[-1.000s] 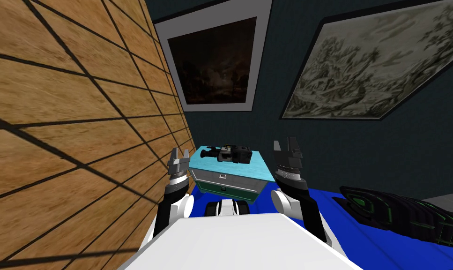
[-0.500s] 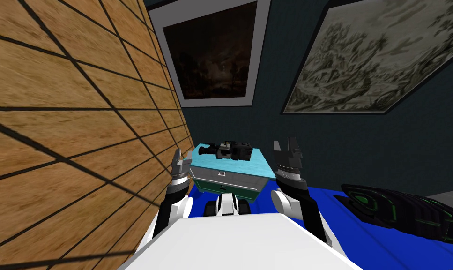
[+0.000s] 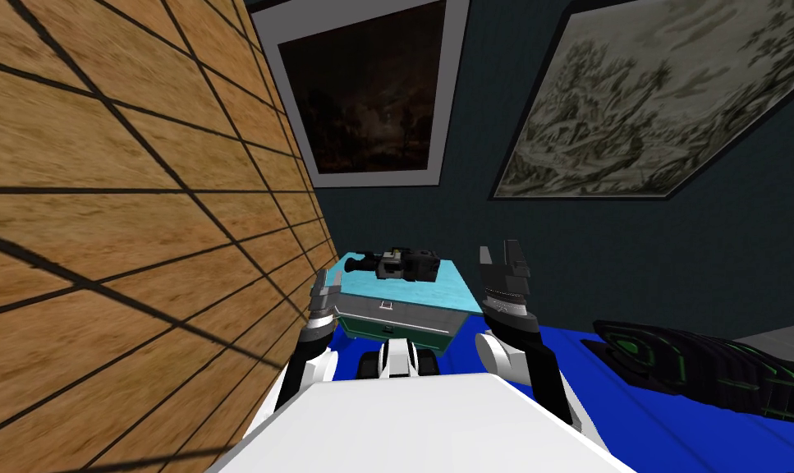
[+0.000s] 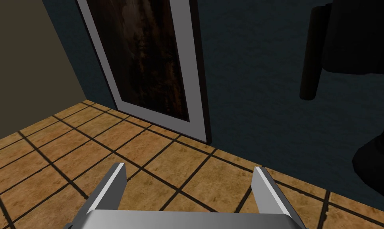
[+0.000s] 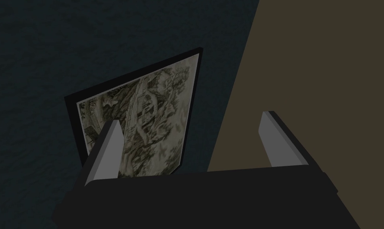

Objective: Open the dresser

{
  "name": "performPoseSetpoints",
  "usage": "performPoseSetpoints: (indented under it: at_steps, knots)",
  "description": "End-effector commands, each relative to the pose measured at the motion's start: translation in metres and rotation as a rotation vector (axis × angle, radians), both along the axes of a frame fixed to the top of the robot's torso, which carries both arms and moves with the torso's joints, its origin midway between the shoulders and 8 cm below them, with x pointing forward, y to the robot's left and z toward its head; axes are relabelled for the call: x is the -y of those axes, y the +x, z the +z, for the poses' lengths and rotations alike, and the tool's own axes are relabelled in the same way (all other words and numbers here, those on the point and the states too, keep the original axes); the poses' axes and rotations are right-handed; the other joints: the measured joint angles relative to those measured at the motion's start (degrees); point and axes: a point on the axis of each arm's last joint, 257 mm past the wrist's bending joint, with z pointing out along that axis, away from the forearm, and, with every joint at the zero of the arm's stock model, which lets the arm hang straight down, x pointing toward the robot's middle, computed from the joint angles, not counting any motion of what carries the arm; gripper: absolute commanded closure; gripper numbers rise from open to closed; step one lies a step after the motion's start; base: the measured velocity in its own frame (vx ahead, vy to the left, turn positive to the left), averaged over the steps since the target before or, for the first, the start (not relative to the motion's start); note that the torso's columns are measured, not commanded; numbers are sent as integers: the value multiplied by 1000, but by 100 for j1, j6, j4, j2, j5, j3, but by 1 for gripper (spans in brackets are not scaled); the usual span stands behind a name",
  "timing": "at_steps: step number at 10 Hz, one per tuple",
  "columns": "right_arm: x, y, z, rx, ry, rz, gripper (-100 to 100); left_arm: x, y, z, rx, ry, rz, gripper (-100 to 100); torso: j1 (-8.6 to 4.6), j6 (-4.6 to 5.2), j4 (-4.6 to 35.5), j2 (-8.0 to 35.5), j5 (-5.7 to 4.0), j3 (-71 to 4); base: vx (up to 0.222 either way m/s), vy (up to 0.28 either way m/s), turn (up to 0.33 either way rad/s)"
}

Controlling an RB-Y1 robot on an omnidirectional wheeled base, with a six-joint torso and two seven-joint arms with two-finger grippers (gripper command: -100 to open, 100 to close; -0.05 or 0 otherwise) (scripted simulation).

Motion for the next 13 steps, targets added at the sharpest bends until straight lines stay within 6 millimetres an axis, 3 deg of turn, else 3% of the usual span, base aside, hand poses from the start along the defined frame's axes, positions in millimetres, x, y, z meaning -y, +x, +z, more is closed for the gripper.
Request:
performPoseSetpoints:
  at_steps: [1,13]
  knots:
    - [0,0,0,0,0,0,0,0,4,-21,-31,16,-10,-100,3,-1,1,2,0,1,7,-17,-18]
    - [0,0,0,0,0,0,0,4,6,-124,-160,61,-48,-100,2,-1,0,2,0,1,4,-12,-18]
